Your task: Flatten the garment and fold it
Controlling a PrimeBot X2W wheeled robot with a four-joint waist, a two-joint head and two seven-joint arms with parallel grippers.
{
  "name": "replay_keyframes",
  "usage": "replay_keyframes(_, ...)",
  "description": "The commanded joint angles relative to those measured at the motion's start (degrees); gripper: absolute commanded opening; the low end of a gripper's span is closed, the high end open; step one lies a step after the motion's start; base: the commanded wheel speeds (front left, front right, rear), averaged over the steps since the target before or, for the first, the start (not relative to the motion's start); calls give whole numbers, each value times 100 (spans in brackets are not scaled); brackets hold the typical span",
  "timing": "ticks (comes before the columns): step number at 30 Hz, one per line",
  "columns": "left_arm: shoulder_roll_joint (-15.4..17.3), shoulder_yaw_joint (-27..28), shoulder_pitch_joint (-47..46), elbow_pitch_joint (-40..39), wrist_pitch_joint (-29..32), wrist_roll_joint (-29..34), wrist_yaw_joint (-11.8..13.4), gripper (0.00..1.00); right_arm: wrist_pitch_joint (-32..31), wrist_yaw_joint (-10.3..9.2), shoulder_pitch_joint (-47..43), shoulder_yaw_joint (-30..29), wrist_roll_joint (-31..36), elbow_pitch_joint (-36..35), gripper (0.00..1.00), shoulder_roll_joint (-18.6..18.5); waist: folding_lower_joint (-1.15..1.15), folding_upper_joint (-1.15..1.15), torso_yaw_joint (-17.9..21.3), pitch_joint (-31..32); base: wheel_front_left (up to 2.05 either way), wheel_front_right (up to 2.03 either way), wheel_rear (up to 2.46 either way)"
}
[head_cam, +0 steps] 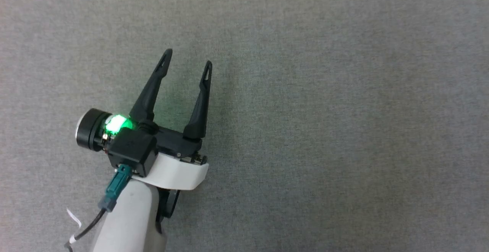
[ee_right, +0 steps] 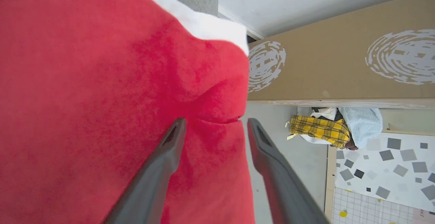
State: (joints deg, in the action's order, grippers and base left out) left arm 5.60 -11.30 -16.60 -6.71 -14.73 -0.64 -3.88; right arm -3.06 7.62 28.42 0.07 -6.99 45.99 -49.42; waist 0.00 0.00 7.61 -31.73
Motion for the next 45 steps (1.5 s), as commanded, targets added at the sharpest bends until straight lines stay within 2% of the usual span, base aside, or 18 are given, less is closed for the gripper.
replay_keyframes(1, -10, 17, 81, 38, -27, -69, 50, 100, -45, -13, 155, -54, 46, -5, 100, 57, 0, 0, 58, 374, 0, 0, 0)
replay_keyframes(4, -19, 83, 236, 111, -27, -133, 85, 100, -76, -13, 430, -139, 97, -284, 100, 148, 0, 0, 131, 729, 0, 0, 0)
replay_keyframes(10, -8, 276, 603, 260, -27, -208, 160, 100, -36, -13, 999, -167, -5, -1337, 100, 747, 0, 0, 186, 1502, 0, 0, 0)
replay_keyframes(14, -34, 411, 847, 303, -27, -263, 255, 100, 61, -13, 1026, -109, -142, -2022, 100, 1175, 0, 0, 118, 1954, 0, 0, 0)
replay_keyframes(20, -48, 595, 1220, 309, -27, -274, 410, 100, 443, -13, 526, -218, -448, -3059, 100, 2021, 0, 0, -13, 2410, 0, 0, 0)
replay_keyframes(29, -147, 616, 1605, 347, -27, -426, 505, 100, 1082, -13, -981, -375, -224, -4363, 100, 3474, 0, 0, -330, 2728, 0, 0, 0)
replay_keyframes(34, -165, 543, 1750, 471, -27, -383, 517, 100, 1241, -13, -1732, -467, -216, -4636, 100, 4019, 0, 0, -467, 2792, 0, 0, 0)
replay_keyframes(39, -176, 482, 1820, 622, -27, -370, 489, 100, 1417, -13, -2521, -478, -14, -4630, 100, 4385, 0, 0, -587, 2846, 0, 0, 0)
replay_keyframes(45, -191, 494, 1899, 752, -27, -417, 471, 100, 1597, -13, -3027, -499, -23, -4415, 100, 4611, 0, 0, -607, 2897, 0, 0, 0)
